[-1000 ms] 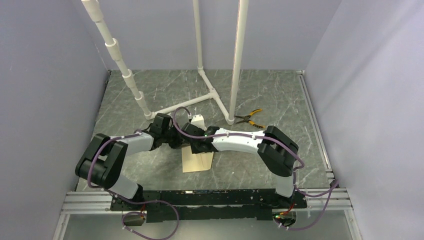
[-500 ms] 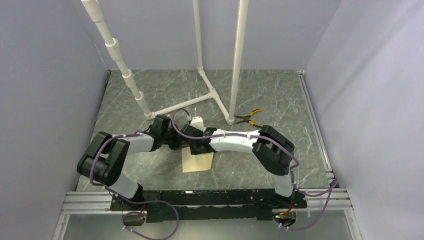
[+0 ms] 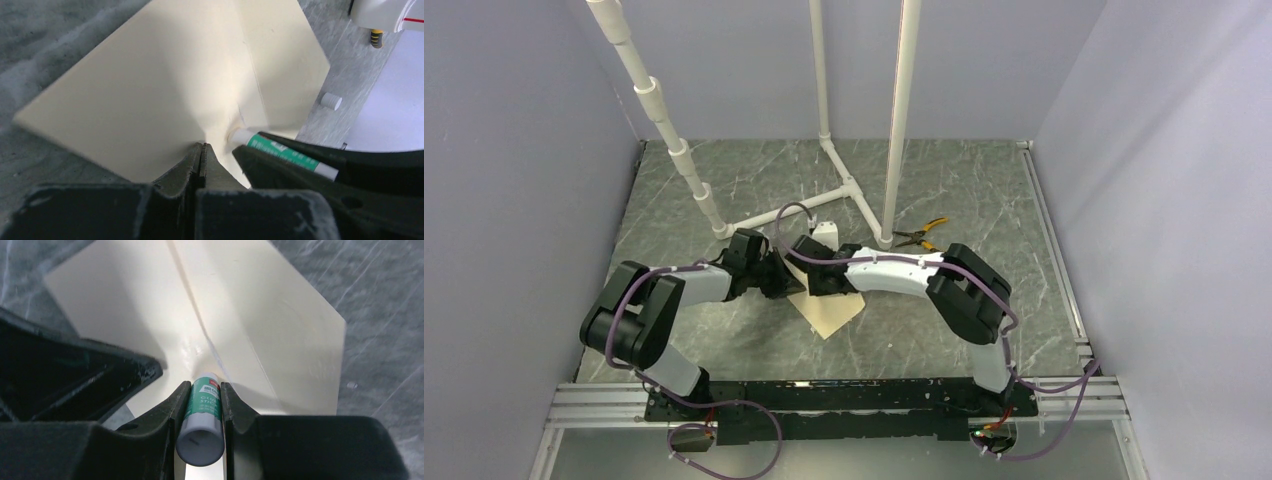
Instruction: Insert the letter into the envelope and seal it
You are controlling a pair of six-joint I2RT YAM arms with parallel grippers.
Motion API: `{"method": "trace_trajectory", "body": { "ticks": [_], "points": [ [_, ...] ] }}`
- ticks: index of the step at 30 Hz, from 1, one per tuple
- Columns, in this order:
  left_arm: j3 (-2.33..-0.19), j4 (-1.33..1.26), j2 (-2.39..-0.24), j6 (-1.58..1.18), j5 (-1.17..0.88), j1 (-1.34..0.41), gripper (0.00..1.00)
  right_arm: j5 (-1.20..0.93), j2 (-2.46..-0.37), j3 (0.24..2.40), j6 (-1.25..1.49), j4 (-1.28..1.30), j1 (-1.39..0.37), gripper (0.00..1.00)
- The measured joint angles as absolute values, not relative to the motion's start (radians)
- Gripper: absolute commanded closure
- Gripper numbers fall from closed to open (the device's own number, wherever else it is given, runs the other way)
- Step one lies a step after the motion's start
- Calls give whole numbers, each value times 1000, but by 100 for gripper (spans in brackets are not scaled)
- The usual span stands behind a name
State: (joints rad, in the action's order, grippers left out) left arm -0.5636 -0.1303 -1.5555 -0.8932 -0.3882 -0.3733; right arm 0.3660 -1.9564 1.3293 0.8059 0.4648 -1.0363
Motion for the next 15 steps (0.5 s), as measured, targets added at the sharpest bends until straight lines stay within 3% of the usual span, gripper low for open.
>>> {"method": "trace_trajectory", "body": {
  "ticks": [15],
  "points": [
    [-590, -127, -1595, -860, -453, -334, 98, 363, -2041, 1437, 716, 432, -1002, 100]
  ]
}}
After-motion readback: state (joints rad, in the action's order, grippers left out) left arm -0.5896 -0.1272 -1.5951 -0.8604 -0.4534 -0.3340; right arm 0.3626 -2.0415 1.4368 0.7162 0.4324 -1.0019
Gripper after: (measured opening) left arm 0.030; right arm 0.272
